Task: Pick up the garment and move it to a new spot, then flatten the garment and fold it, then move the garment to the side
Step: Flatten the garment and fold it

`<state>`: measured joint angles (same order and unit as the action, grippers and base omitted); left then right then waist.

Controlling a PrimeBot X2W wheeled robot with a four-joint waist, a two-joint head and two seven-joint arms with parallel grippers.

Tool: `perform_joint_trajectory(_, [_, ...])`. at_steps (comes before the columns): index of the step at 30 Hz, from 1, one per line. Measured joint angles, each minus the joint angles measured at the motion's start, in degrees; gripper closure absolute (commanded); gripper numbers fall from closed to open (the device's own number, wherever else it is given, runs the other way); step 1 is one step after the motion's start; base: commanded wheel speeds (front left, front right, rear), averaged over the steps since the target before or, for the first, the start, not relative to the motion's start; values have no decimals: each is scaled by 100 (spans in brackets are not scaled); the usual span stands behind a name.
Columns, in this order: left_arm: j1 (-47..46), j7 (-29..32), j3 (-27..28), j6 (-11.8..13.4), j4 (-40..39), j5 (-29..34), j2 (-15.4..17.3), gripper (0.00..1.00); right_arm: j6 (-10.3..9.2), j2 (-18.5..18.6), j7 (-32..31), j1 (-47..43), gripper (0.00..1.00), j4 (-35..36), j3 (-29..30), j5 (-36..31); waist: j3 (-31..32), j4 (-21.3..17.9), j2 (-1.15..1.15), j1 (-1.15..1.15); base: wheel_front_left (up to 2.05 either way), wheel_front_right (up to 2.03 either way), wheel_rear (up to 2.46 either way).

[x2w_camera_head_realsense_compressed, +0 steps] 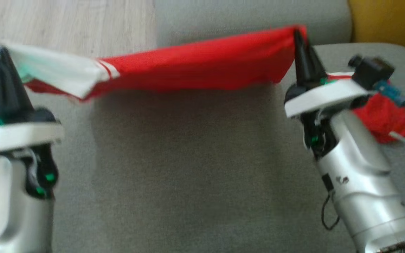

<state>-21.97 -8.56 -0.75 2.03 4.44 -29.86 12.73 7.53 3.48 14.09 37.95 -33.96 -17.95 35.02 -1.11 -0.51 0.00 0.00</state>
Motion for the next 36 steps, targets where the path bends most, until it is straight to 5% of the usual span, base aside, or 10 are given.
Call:
perform_joint_trajectory(10, [-685, 383, 450, 359, -1540, -446, 60, 100, 1, 58, -566, 68, 100, 1848, 509, -818, 206, -152, 0, 0, 0, 0, 0])
perform_joint_trajectory(19, [-779, 1131, 439, 377, -1736, -658, 315, 100, 1, 75, -1653, -62, 100, 2770, 949, -1548, -154, -149, 0, 0, 0, 0, 0])
perform_joint_trajectory(25, [-2104, 1262, 105, 54, -349, -513, 646, 100, 1, 258, -1826, 1103, 100, 1469, 937, -1786, -764, -65, 0, 2, 0, 0, 0])
perform_joint_trajectory(32, [-4146, 534, -300, -337, 1683, 160, 829, 100, 1, 377, -678, 3371, 100, -682, 1107, -2040, -1523, 79, 0, 3, 0, 0, 0])
perform_joint_trajectory(36, [-4780, 63, -393, -535, 2504, 213, 734, 100, 1, 400, -115, 3911, 100, -1547, 1362, -2097, -1693, 266, 0, 2, 0, 0, 0])
